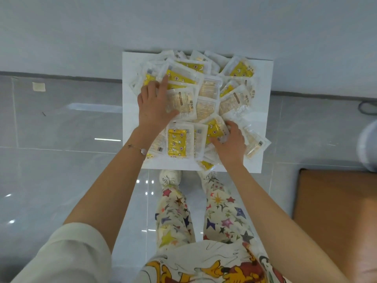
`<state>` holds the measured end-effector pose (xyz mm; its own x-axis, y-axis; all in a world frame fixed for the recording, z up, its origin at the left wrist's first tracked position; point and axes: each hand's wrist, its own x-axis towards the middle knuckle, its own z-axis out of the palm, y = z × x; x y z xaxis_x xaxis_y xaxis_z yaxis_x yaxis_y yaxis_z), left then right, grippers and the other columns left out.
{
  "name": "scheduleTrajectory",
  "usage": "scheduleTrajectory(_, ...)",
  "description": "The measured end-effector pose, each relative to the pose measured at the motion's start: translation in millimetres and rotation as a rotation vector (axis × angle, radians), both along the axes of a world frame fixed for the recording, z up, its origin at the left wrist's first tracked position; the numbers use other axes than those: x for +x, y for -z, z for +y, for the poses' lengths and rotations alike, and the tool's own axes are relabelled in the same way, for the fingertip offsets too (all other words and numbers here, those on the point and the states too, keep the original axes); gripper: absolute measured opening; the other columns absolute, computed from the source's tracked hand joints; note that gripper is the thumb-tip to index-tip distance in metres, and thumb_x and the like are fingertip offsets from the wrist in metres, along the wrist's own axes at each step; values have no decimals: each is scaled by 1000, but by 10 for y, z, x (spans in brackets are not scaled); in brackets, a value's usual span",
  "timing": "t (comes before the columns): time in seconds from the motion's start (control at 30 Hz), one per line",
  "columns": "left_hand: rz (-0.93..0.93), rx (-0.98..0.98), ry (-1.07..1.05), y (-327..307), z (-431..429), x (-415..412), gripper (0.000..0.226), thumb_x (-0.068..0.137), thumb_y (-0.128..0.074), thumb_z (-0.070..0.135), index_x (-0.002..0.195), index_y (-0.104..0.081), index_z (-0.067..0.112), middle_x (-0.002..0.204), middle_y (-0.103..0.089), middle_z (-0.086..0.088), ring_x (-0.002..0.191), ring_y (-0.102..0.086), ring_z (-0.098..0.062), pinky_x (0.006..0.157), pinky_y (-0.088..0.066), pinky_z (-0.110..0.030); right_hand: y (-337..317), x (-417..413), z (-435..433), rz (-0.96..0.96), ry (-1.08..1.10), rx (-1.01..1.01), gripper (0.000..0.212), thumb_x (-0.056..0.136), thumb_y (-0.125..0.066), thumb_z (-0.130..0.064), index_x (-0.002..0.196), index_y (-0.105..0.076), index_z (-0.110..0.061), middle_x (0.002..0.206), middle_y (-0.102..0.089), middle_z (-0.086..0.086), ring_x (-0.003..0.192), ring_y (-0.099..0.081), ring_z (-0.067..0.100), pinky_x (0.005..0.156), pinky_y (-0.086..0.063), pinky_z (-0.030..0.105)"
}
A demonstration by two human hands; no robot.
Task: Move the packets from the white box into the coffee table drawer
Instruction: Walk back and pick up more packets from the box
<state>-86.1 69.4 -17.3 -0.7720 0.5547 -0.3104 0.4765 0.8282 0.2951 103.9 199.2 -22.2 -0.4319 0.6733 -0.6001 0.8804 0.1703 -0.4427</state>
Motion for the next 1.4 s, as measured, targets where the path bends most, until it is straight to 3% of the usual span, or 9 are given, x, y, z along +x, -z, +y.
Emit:
scheduleTrajectory(0.17,32,15,31,-21,20,-63,85,64,-82,43,136,-44,17,135,-37,-17,126,-34,-36,104,-27,-45,-4,13,76,62,112,-121,62,75,-78,-26,127,-48,-14,122,-55,6,113,-53,25,94,-48,47)
scheduleTrajectory(0.37,82,14,44,-103,66,-127,62,68,-80,32,113,-49,4,124,-52,-14,119,-44,-34,100,-31,-42,-69,111,261,91,290,-173,31,77,-75,-13,102,-56,-13,97,-62,0,86,-58,18,63,-43,22)
scheduleTrajectory(0.47,34,81,-35,-233,71,-137,43,78,-72,21,111,-48,6,100,-58,-9,97,-53,-32,87,-38,-40,-110,159,346,94,334,-176,33,76,-75,-12,103,-58,-11,97,-61,1,87,-59,21,73,-49,32)
scheduleTrajectory(0.57,-75,182,-159,-333,19,-127,43,85,-65,17,123,-46,11,113,-58,-9,99,-56,-28,76,-43,-35,-162,196,464,85,345,-188,36,78,-74,-13,109,-57,-11,99,-60,0,89,-59,21,80,-51,36)
scheduleTrajectory(0.77,-529,485,-595,-483,-174,-11,30,87,-59,13,115,-48,18,116,-61,-1,104,-61,-18,87,-53,-39,-301,240,672,63,351,-413,27,83,-71,-8,106,-58,-12,96,-64,4,90,-61,24,66,-50,30)
scheduleTrajectory(0.9,-749,637,-883,-699,-301,242,23,89,-59,9,106,-51,21,107,-64,1,95,-66,-17,82,-57,-38,-502,219,705,96,453,-470,36,84,-70,-8,117,-56,-12,115,-65,10,103,-65,30,86,-54,47)
scheduleTrajectory(1.0,-776,702,-1005,-907,-402,400,22,89,-62,10,102,-52,24,107,-65,-3,98,-66,-23,84,-57,-46,-761,138,698,171,473,-501,41,82,-71,-10,120,-56,-14,115,-66,9,103,-66,30,88,-54,52)
scheduleTrajectory(1.2,-714,871,-1149,-1633,-601,585,42,87,-68,14,121,-45,17,115,-65,-8,101,-67,-28,80,-58,-46,-1646,-303,576,297,363,-566,30,84,-71,-13,105,-58,-28,112,-67,2,105,-65,25,92,-52,49)
scheduleTrajectory(1.4,-492,1013,-1208,-2756,-1043,710,44,86,-70,14,119,-40,22,105,-68,-6,83,-71,-17,60,-58,-30,-2733,-783,127,407,69,-586,77,70,-81,-32,137,-44,-24,133,-56,1,117,-59,23,96,-51,52)
